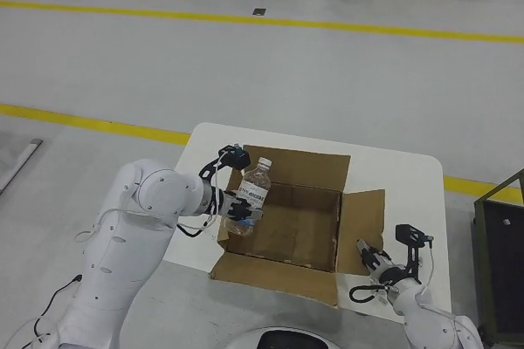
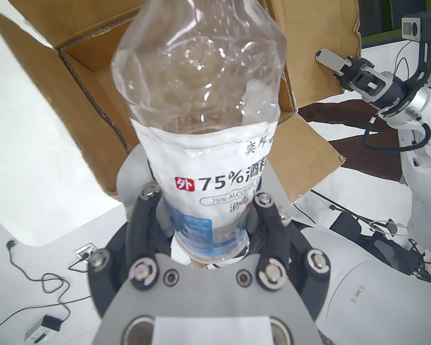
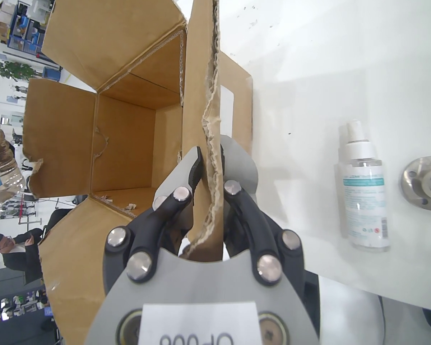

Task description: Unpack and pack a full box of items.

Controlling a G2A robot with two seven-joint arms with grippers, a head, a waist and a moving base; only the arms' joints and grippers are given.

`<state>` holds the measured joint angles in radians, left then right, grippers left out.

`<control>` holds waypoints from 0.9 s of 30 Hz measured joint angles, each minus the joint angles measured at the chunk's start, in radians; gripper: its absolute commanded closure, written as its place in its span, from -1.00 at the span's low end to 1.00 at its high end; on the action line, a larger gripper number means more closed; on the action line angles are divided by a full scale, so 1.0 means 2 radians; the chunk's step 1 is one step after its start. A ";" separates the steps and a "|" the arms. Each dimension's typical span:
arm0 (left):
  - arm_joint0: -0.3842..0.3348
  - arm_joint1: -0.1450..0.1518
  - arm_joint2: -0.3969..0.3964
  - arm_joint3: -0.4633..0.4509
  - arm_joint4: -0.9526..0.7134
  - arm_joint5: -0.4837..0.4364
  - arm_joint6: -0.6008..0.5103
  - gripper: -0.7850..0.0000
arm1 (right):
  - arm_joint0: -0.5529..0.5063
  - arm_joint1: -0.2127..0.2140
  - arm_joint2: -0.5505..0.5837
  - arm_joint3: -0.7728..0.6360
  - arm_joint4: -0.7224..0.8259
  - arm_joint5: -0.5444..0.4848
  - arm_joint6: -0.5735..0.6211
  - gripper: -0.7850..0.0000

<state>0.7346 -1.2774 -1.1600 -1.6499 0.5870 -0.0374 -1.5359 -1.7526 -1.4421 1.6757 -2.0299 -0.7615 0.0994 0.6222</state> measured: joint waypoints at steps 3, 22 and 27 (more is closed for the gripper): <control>0.000 0.000 0.000 0.000 0.000 0.000 0.000 1.00 | 0.000 0.000 0.000 0.000 0.000 0.000 0.000 1.00; -0.045 -0.016 0.087 0.122 -0.053 0.047 0.041 1.00 | -0.034 0.004 -0.023 -0.050 -0.009 0.013 -0.022 1.00; -0.066 -0.024 0.116 0.184 -0.057 0.057 0.054 1.00 | -0.031 0.005 -0.028 -0.044 -0.005 0.017 -0.025 1.00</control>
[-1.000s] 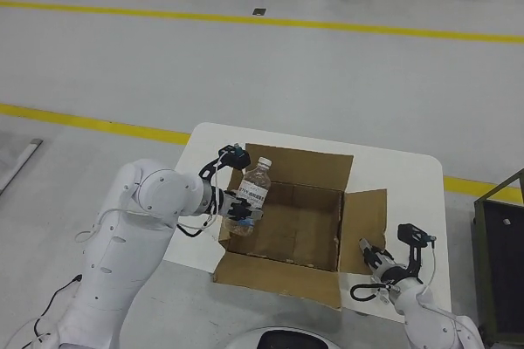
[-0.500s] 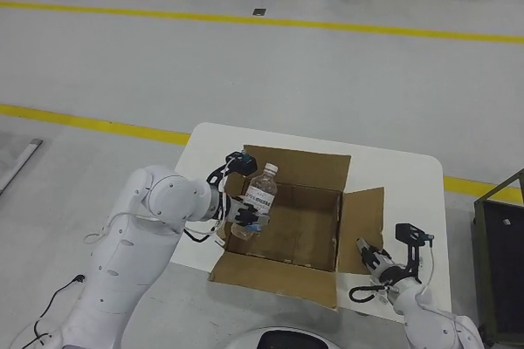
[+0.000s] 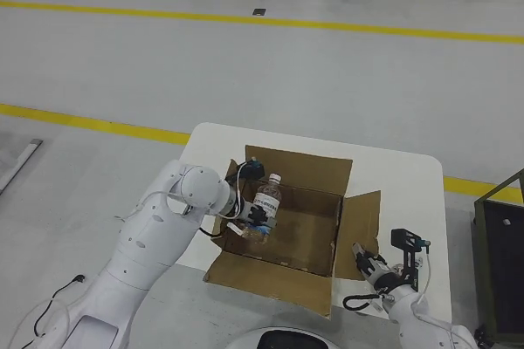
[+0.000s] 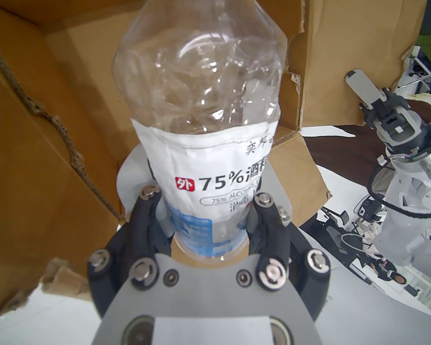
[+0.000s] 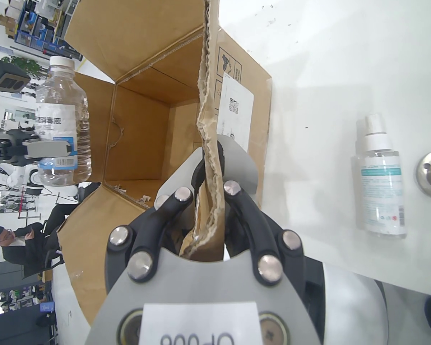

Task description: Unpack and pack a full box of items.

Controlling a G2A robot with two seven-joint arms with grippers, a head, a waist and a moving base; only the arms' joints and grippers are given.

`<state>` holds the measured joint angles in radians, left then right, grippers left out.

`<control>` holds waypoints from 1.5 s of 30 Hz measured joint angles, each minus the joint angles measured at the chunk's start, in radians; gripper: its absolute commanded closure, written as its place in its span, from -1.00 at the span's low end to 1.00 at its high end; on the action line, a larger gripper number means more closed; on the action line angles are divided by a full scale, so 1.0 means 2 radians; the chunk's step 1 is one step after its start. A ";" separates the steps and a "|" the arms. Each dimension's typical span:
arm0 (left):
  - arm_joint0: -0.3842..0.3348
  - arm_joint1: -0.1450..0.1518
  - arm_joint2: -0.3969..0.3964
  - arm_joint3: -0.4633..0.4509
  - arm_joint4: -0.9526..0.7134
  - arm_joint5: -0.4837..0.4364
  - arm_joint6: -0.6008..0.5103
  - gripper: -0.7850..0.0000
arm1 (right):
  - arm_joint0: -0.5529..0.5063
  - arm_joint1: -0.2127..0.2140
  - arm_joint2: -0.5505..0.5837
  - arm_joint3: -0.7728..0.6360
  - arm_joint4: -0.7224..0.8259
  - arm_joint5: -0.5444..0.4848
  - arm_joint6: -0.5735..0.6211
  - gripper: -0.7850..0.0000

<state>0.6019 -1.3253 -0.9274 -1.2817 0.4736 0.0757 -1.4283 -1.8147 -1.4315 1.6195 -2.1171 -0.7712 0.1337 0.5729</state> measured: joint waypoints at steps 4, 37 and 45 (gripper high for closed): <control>-0.015 -0.007 0.020 0.050 -0.005 0.011 0.007 1.00 | -0.001 0.001 -0.001 -0.003 0.004 0.001 -0.005 1.00; -0.044 -0.007 0.035 0.051 0.038 -0.039 0.048 -1.00 | 0.015 0.017 0.007 -0.002 0.000 0.013 0.009 -1.00; 0.018 0.019 -0.021 -0.088 0.069 -0.058 0.042 -1.00 | 0.017 0.021 0.027 -0.002 0.012 0.000 -0.001 -1.00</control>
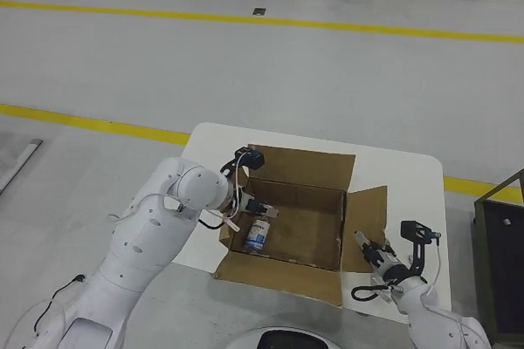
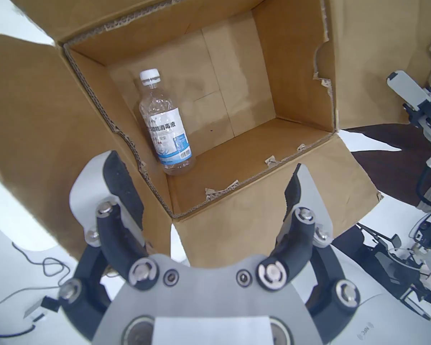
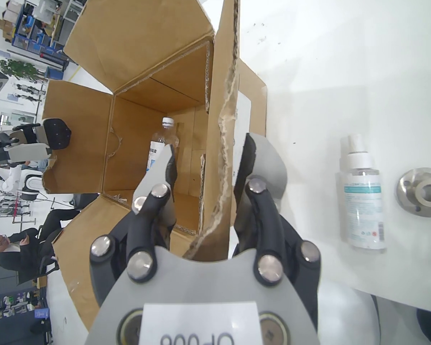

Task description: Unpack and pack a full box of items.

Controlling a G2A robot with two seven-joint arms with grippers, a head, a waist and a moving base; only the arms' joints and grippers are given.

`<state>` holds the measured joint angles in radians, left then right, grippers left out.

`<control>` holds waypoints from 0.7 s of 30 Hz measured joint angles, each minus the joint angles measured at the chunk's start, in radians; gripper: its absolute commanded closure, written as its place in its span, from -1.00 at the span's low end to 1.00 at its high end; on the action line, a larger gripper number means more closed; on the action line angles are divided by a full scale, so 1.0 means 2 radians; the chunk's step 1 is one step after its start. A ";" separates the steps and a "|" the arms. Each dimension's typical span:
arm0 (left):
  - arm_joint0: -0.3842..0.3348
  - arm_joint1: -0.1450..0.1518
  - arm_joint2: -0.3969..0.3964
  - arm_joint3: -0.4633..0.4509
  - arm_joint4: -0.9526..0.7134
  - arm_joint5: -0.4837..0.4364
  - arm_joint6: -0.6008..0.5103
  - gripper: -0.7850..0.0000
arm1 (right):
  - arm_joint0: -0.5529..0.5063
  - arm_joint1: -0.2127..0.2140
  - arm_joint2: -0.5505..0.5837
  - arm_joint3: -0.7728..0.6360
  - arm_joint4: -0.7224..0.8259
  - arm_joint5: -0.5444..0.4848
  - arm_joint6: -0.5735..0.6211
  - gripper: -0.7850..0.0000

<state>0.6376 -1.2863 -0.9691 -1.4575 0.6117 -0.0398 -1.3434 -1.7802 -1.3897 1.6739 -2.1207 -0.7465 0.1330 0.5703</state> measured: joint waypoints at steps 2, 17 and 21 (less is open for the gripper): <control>0.018 0.005 -0.012 -0.018 0.009 -0.008 0.011 -1.00 | -0.010 0.002 0.017 -0.013 0.003 -0.005 -0.006 -1.00; 0.082 0.025 -0.052 -0.109 0.060 -0.020 0.047 -1.00 | -0.084 0.019 0.101 -0.036 -0.234 -0.017 0.048 1.00; 0.089 0.027 -0.059 -0.112 0.043 -0.024 0.043 -1.00 | -0.066 0.022 0.060 -0.001 -0.320 -0.033 0.064 1.00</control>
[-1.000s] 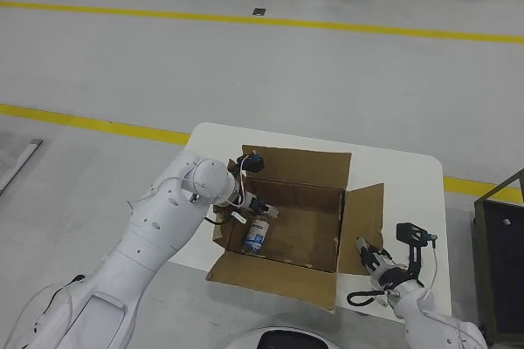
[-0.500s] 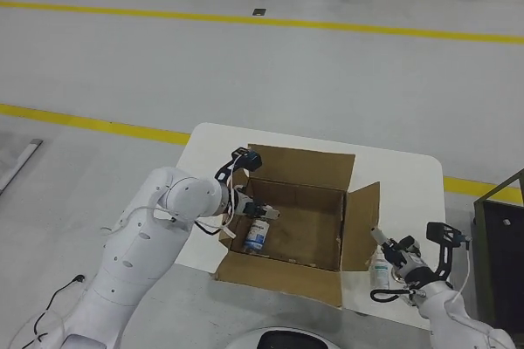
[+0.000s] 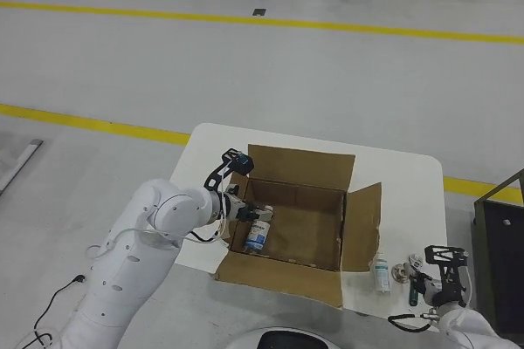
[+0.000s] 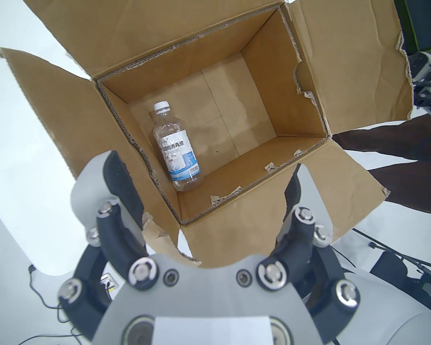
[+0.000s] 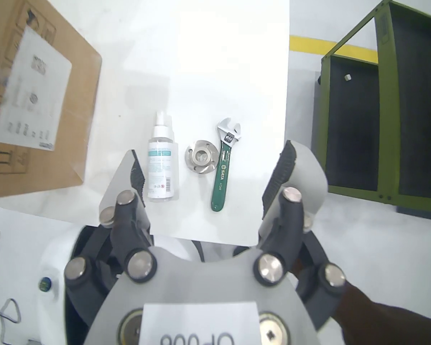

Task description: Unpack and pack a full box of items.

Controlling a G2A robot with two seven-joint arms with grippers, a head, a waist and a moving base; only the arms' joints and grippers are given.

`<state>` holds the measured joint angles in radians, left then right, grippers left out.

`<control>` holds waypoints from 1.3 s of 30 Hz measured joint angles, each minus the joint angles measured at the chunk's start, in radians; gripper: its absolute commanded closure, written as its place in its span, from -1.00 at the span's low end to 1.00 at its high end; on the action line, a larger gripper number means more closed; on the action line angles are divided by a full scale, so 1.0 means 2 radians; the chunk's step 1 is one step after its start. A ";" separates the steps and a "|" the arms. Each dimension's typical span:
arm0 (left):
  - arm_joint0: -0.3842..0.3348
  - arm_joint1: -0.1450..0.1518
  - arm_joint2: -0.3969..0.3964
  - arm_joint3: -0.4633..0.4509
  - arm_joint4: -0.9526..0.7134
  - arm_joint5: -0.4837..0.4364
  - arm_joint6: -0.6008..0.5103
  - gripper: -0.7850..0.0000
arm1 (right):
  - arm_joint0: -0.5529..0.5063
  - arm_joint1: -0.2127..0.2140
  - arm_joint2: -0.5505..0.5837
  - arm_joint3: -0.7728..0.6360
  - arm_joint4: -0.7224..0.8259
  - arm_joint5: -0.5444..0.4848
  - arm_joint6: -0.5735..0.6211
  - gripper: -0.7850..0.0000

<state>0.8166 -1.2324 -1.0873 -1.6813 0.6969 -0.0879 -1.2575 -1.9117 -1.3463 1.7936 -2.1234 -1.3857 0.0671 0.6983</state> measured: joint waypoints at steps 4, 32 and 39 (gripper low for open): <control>0.000 0.000 0.000 0.000 0.001 -0.001 -0.001 -1.00 | 0.022 0.001 -0.035 0.026 -0.044 -0.010 -0.004 1.00; 0.000 0.000 0.000 0.000 0.001 -0.001 -0.001 -1.00 | 0.155 0.008 -0.055 0.051 0.004 -0.030 0.291 -0.40; 0.000 0.000 0.000 0.000 0.001 -0.001 -0.001 -1.00 | 0.195 0.012 -0.050 0.111 0.021 -0.046 0.319 -1.00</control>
<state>0.8167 -1.2316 -1.0872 -1.6818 0.6985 -0.0896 -1.2594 -1.5224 -1.3230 1.6936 -1.9021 -1.3429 -0.0245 1.3373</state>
